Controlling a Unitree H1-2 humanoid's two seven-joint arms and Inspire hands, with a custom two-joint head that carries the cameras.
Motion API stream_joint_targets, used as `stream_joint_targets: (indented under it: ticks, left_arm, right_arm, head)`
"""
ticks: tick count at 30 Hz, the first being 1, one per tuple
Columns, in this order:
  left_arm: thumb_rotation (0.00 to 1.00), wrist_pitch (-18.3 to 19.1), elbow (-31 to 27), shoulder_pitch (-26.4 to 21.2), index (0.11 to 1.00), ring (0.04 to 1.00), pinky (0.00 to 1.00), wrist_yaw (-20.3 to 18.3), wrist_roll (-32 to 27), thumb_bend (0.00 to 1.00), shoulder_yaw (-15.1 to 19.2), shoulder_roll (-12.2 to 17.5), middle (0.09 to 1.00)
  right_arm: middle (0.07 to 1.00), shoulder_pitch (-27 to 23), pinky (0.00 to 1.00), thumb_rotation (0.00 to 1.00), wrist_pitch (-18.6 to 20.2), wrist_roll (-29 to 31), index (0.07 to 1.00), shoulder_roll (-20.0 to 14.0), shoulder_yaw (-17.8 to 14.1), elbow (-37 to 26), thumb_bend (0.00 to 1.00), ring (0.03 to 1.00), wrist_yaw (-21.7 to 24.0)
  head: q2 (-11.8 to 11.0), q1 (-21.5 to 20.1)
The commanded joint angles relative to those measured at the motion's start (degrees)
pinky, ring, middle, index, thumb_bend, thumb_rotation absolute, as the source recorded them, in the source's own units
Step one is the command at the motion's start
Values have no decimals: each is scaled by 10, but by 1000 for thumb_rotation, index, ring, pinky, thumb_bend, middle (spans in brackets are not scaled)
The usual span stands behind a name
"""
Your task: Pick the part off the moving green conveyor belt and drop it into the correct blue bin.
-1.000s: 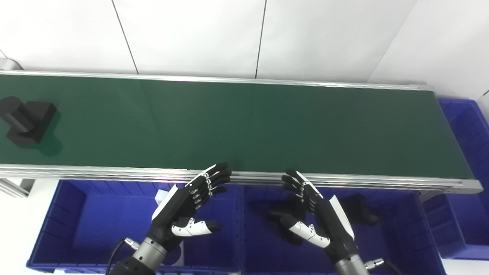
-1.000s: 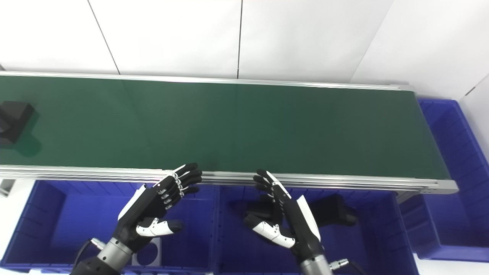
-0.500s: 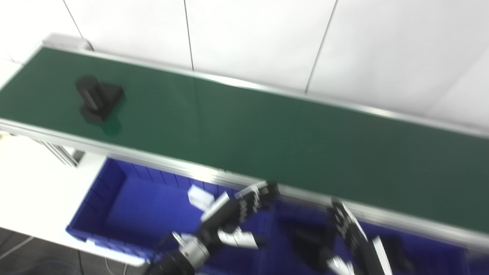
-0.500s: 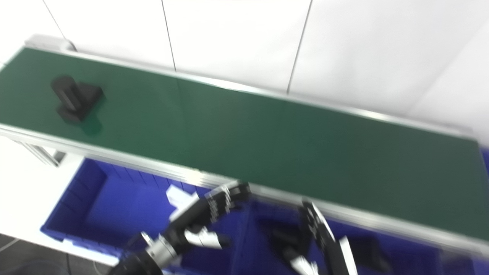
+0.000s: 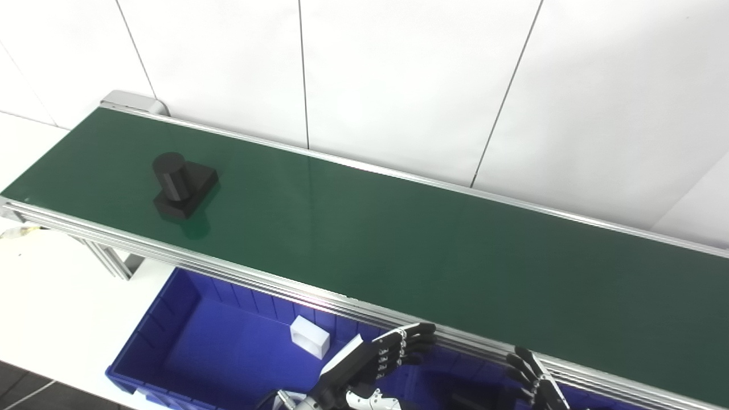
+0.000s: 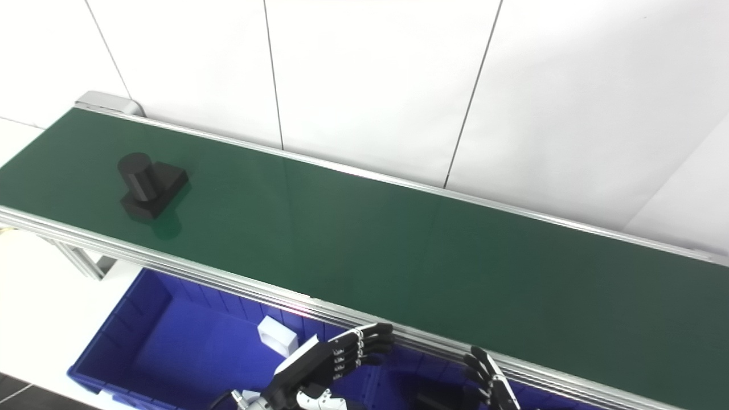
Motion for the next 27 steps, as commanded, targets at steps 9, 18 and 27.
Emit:
stream_joint_targets:
  ticks: [9, 18, 27]
  left_arm:
    - [375, -45, 18, -17, 877, 871, 836, 7, 6, 978, -3, -11, 879]
    - [371, -47, 34, -27, 869, 862, 823, 7, 1, 989, -1, -13, 870]
    - [365, -50, 36, -30, 872, 865, 830, 6, -1, 980, -1, -12, 875]
  right_arm:
    - [870, -12, 746, 600, -44, 9, 920, -5, -10, 5, 689, 840, -1]
    - [878, -19, 755, 595, -46, 16, 926, -2, -13, 13, 683, 842, -1]
    - [865, -22, 749, 590, -51, 15, 920, -1, -19, -4, 690, 839, -6]
  head:
    - [-25, 33]
    - [-31, 36]
    - [-27, 33]
